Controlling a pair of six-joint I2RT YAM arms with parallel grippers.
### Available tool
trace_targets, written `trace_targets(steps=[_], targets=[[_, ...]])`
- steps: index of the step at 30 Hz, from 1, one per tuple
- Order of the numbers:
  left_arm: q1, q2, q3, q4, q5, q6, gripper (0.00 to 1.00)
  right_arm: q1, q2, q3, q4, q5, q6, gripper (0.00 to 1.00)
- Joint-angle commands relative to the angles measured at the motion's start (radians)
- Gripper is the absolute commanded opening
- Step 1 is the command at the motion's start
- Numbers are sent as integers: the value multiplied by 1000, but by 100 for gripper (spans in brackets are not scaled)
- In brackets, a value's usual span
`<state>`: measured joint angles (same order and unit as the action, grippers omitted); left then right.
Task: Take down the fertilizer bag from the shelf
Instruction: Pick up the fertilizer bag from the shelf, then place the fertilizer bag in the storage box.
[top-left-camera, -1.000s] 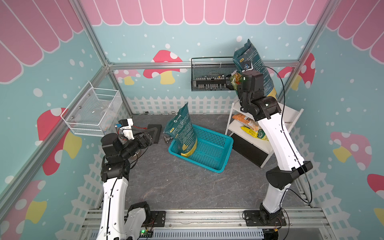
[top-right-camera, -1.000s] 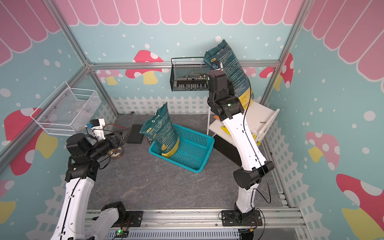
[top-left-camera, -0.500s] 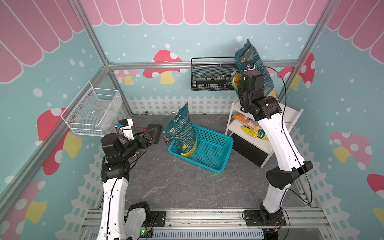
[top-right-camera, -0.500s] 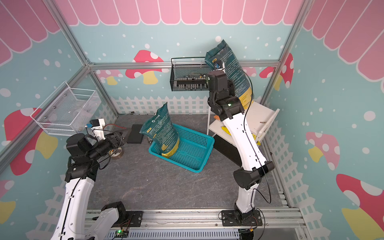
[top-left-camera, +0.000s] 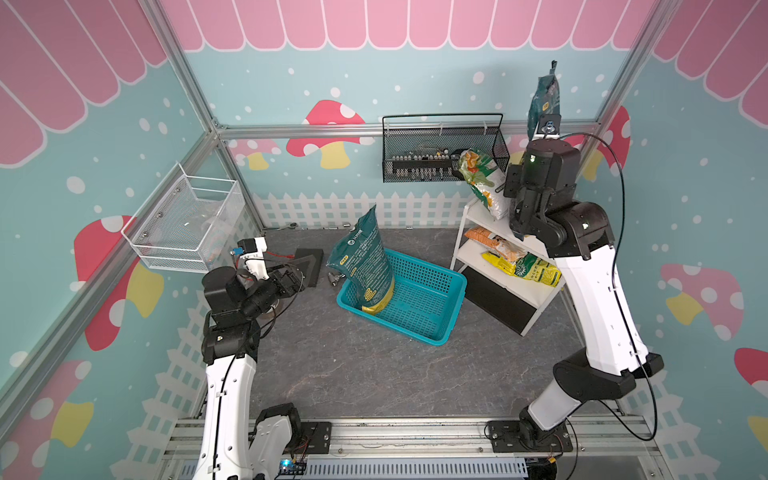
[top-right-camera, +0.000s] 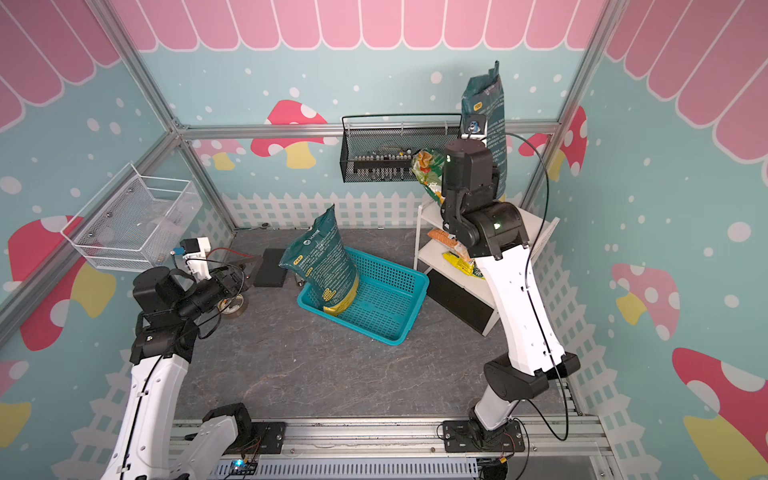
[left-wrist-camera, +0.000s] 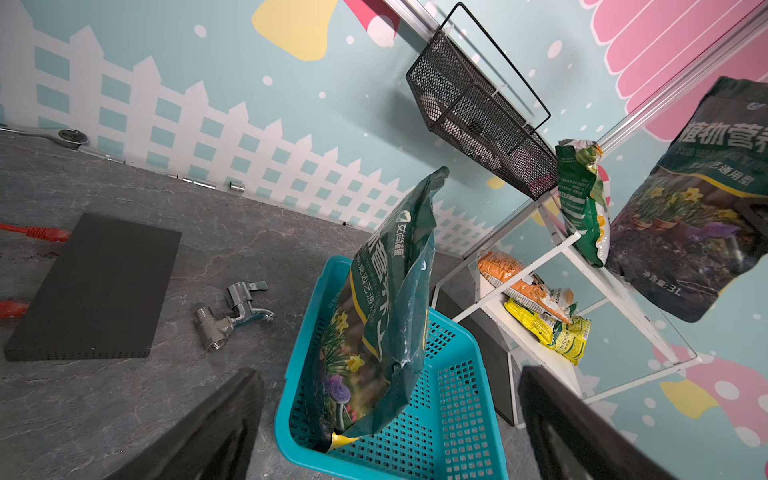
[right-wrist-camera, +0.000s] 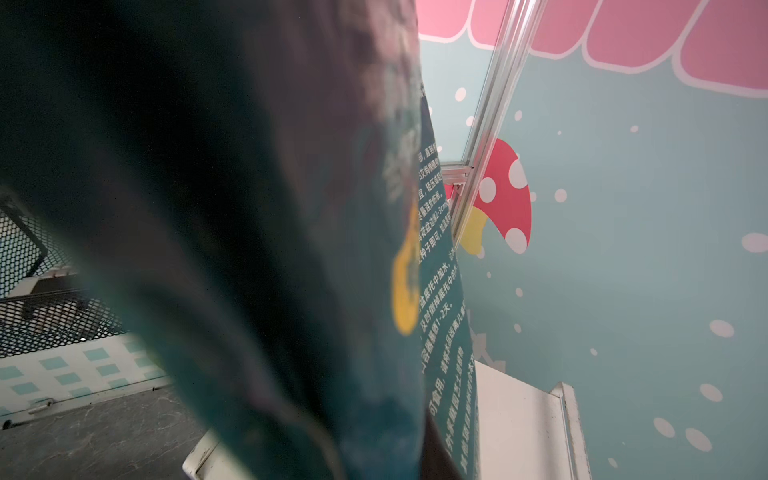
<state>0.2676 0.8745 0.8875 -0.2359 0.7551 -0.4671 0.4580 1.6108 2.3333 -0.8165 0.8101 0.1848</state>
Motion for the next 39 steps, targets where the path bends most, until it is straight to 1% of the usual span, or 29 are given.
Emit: trace_targets(steps=[1, 9, 12, 14, 18, 20, 25, 32, 35, 39], targets=[[-4, -12, 25, -5, -3, 16, 99, 1, -98, -14, 153, 14, 3, 0], [-6, -13, 24, -6, -4, 16, 99, 7, -210, -45, 197, 16, -55, 0], [-4, -12, 24, -5, -5, 16, 99, 13, -266, -82, 224, -11, -62, 0], [-4, -12, 24, -6, -4, 16, 99, 18, -303, -118, 231, -69, -53, 0], [-5, -13, 23, -6, -4, 18, 99, 20, -392, -211, 251, -247, -35, 0], [-6, -13, 22, -6, -4, 15, 99, 20, -452, -284, 267, -331, -26, 0], [-6, -13, 23, -6, -3, 16, 99, 20, -558, -458, 324, -460, -23, 0], [-8, -13, 23, -8, -4, 18, 99, 24, -618, -617, 374, -695, -27, 0], [-7, -14, 23, -8, -6, 17, 99, 25, -626, -659, 395, -789, -33, 0], [-8, -14, 23, -7, -4, 19, 99, 27, -614, -693, 410, -813, -21, 0]])
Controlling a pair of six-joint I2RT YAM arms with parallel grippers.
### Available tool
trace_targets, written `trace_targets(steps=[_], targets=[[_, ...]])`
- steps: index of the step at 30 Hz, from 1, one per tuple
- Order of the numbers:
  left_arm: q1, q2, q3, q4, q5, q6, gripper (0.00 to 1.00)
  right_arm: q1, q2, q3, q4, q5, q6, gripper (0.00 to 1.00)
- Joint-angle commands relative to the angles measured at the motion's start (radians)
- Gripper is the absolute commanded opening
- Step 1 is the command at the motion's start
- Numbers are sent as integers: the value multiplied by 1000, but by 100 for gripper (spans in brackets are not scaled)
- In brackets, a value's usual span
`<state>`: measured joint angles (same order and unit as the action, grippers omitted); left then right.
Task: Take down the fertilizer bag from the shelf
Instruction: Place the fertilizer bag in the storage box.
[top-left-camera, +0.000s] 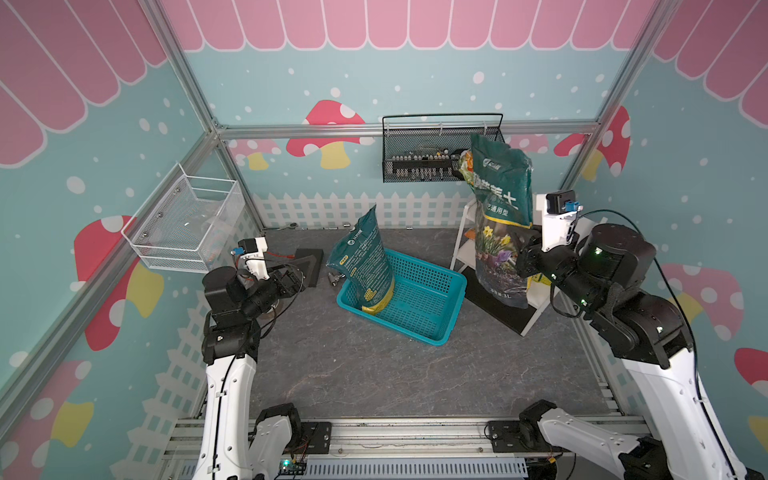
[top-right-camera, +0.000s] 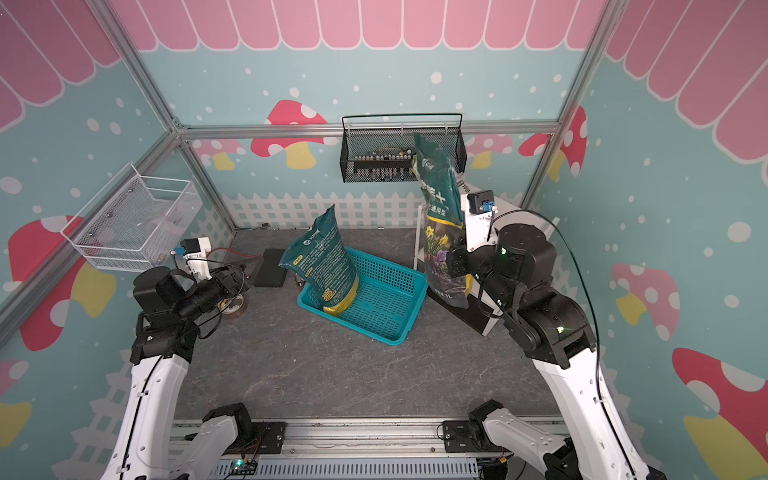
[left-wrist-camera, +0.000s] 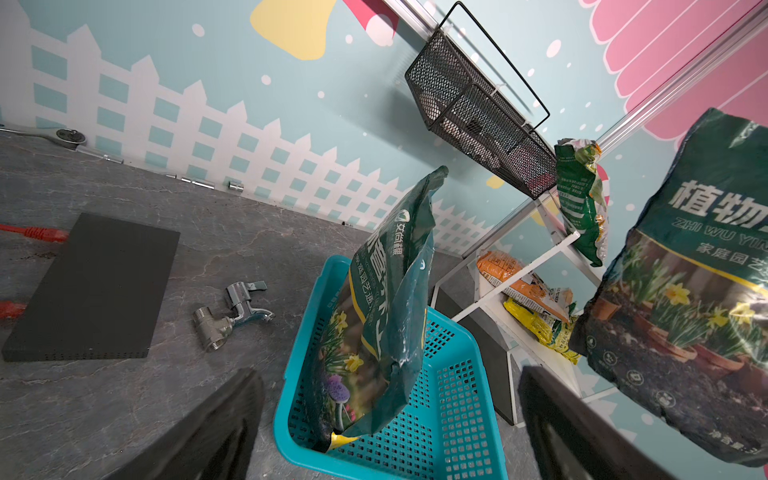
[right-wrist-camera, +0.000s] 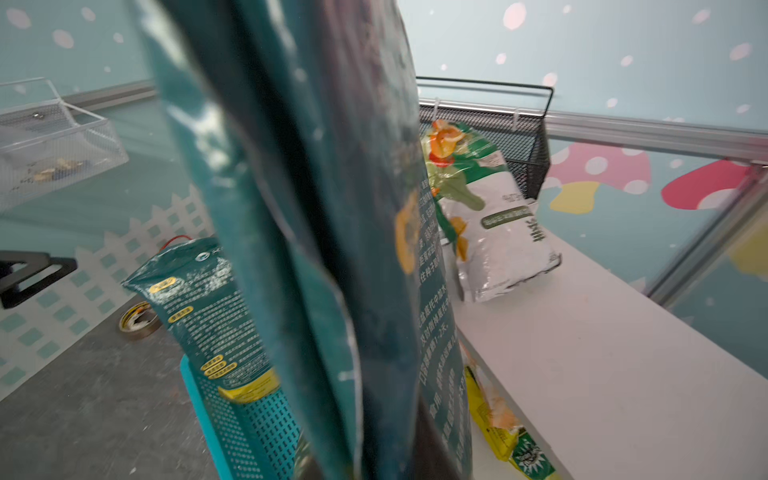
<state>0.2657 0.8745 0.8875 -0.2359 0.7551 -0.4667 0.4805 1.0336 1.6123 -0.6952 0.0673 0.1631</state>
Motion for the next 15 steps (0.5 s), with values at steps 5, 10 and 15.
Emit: trace_targets(steps=[5, 10, 15], targets=[[-7, -13, 23, -10, -7, 17, 99, 7, -23, -39, 328, -64, 25, 0], [-8, -13, 25, -11, -8, 20, 99, 17, -11, -99, 372, -37, 69, 0], [-8, -14, 24, -13, -10, 21, 99, 82, 12, -127, 397, 39, 99, 0]])
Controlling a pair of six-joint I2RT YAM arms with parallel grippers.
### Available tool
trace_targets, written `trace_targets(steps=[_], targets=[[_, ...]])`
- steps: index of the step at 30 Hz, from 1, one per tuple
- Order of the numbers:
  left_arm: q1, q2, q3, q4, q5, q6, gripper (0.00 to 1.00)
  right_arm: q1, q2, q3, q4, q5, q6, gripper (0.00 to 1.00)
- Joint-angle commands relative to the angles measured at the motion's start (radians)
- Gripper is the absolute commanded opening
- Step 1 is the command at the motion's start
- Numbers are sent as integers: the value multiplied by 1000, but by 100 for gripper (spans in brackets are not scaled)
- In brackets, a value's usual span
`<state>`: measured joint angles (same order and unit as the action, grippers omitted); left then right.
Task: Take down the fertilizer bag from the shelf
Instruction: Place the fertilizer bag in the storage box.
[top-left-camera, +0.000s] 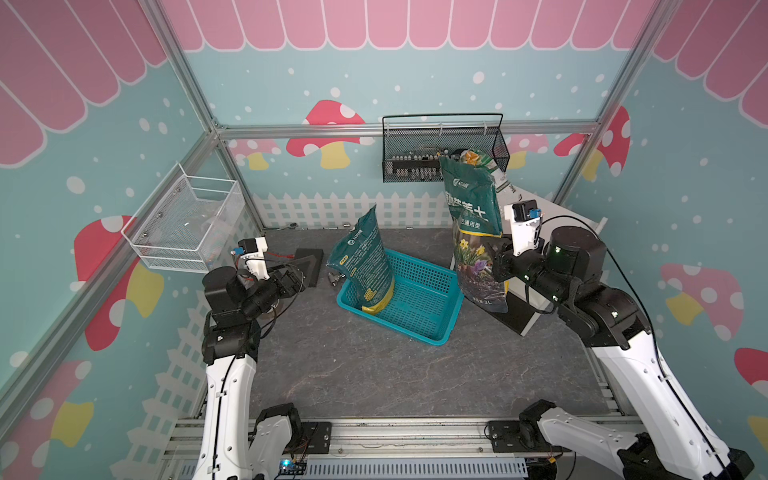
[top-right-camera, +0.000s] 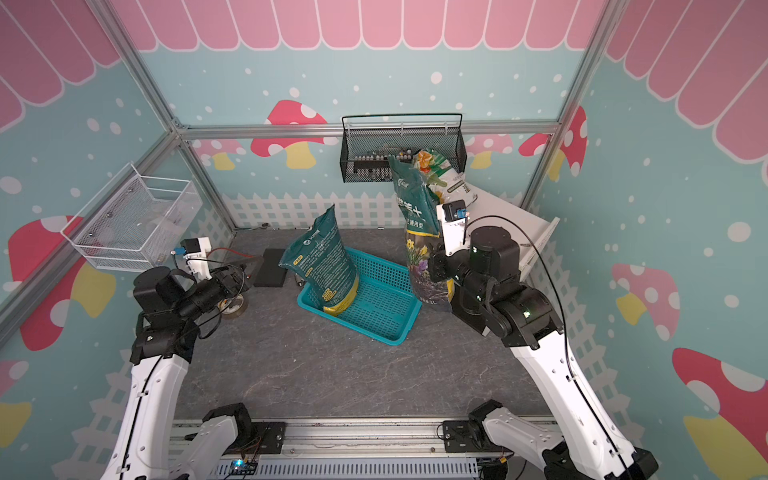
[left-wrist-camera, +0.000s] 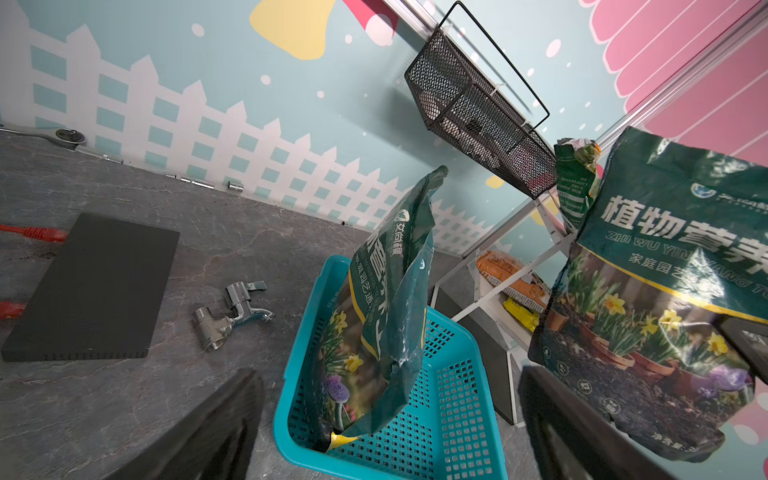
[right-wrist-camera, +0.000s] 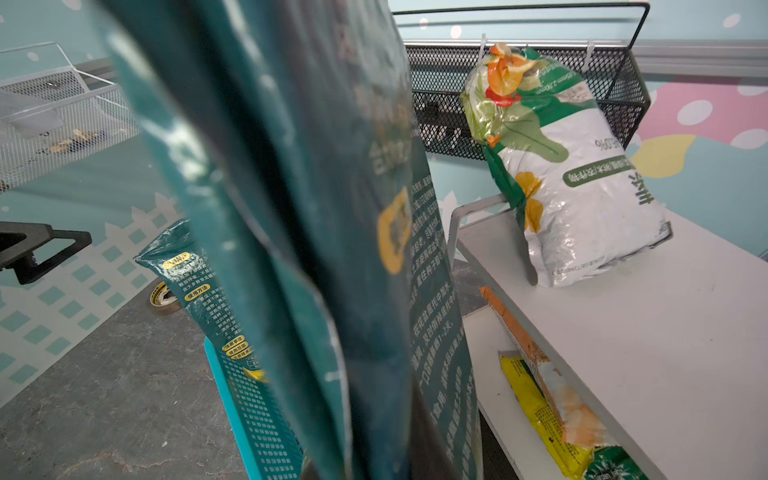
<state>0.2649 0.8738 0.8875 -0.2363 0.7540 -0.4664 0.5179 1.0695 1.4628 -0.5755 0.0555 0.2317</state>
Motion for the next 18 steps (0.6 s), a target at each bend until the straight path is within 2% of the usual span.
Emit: trace_targets(steps=[1, 5, 9, 12, 18], targets=[[-7, -13, 25, -11, -8, 21, 99, 72, -19, 16, 285, 84, 25, 0], [-7, -13, 25, -11, -9, 21, 100, 229, 13, -16, 326, 305, -5, 0], [-10, -15, 26, -13, -11, 23, 100, 300, 56, -46, 376, 472, 14, 0], [-11, -16, 25, -15, -17, 25, 100, 323, 86, -89, 437, 531, 39, 0], [-13, -17, 27, -20, -24, 25, 99, 352, 160, -149, 568, 572, 83, 0]])
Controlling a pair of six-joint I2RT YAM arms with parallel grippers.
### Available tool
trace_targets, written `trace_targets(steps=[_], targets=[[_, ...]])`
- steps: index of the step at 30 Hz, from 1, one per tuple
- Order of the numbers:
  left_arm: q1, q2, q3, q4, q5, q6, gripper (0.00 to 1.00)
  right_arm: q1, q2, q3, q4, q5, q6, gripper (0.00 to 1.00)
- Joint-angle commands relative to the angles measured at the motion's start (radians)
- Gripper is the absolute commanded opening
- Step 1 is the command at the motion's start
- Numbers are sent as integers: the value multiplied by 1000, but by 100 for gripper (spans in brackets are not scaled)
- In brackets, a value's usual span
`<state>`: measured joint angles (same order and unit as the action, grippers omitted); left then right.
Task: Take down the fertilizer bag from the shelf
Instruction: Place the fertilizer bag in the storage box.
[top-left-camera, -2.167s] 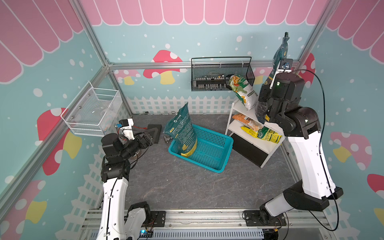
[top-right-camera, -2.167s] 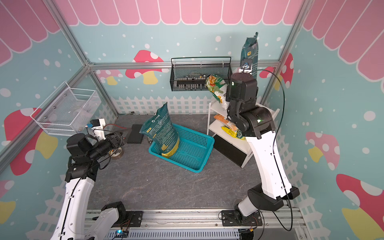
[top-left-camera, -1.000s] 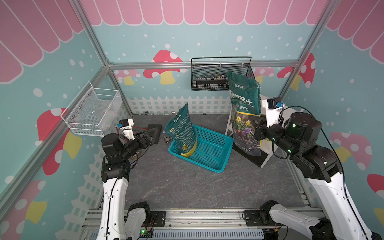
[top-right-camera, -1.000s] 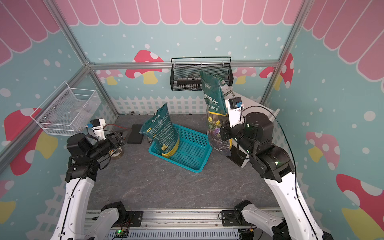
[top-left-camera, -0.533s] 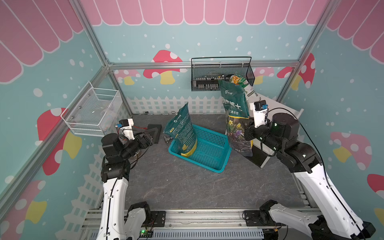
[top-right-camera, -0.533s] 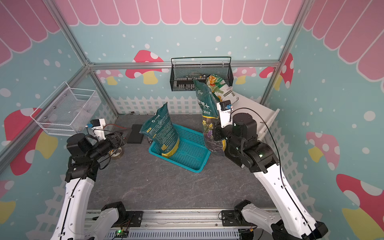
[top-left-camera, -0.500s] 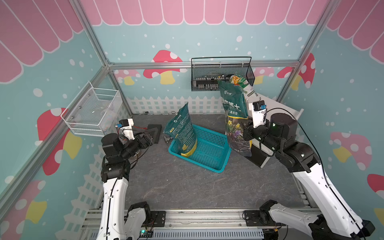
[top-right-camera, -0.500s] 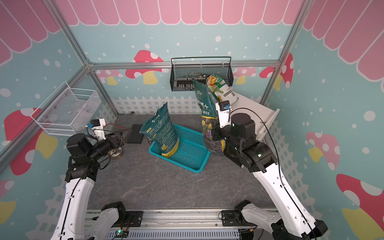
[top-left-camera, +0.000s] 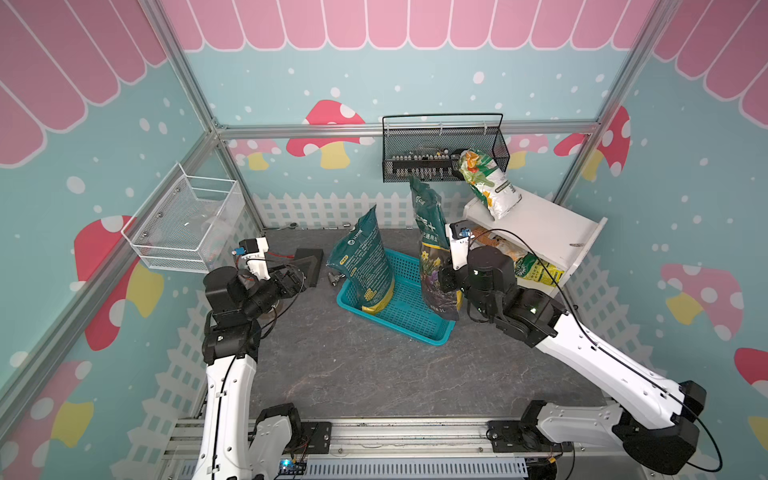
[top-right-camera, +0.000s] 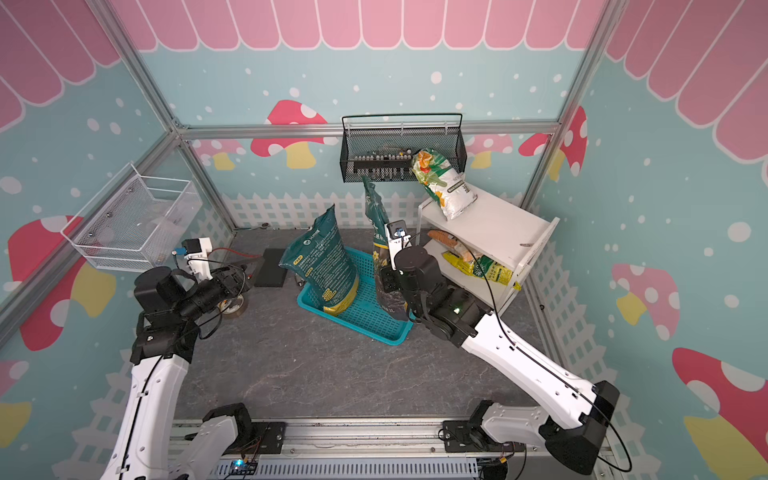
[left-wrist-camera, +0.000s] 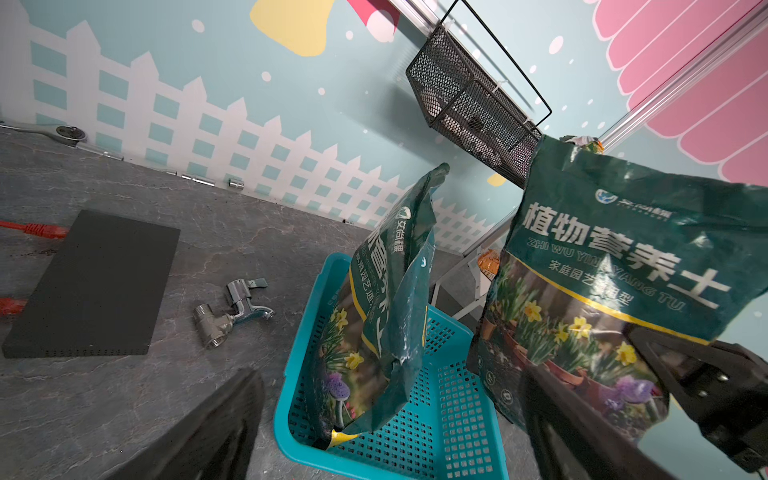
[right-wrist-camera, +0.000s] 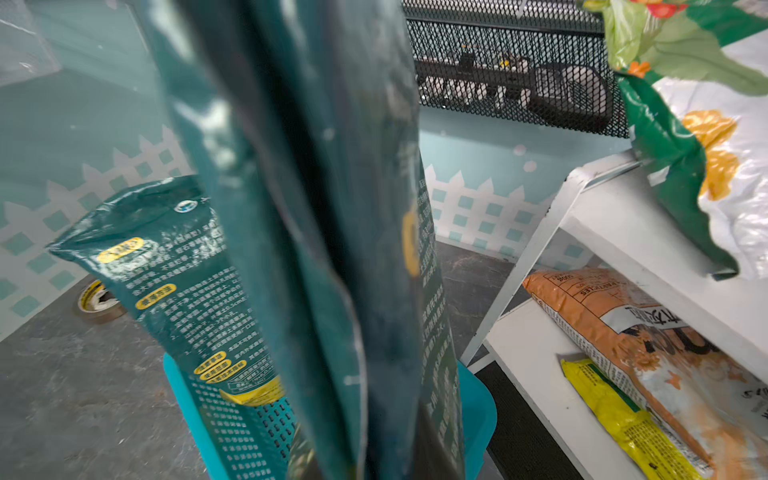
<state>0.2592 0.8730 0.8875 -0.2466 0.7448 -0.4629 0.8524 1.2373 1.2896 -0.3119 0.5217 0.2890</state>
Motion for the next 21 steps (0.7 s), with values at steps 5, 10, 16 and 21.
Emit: trace_targets(steps=[5, 10, 16, 21], targets=[[-11, -15, 29, -11, -12, 20, 99, 30, 53, -22, 439, 140, 22, 0], [-24, -3, 32, -6, 25, 20, 100, 36, 118, -57, 576, 202, 5, 0], [-49, 3, 38, 1, 71, 19, 99, 37, 202, -89, 705, 266, -11, 0], [-65, 4, 40, 5, 91, 20, 99, 40, 261, -93, 760, 271, -19, 0]])
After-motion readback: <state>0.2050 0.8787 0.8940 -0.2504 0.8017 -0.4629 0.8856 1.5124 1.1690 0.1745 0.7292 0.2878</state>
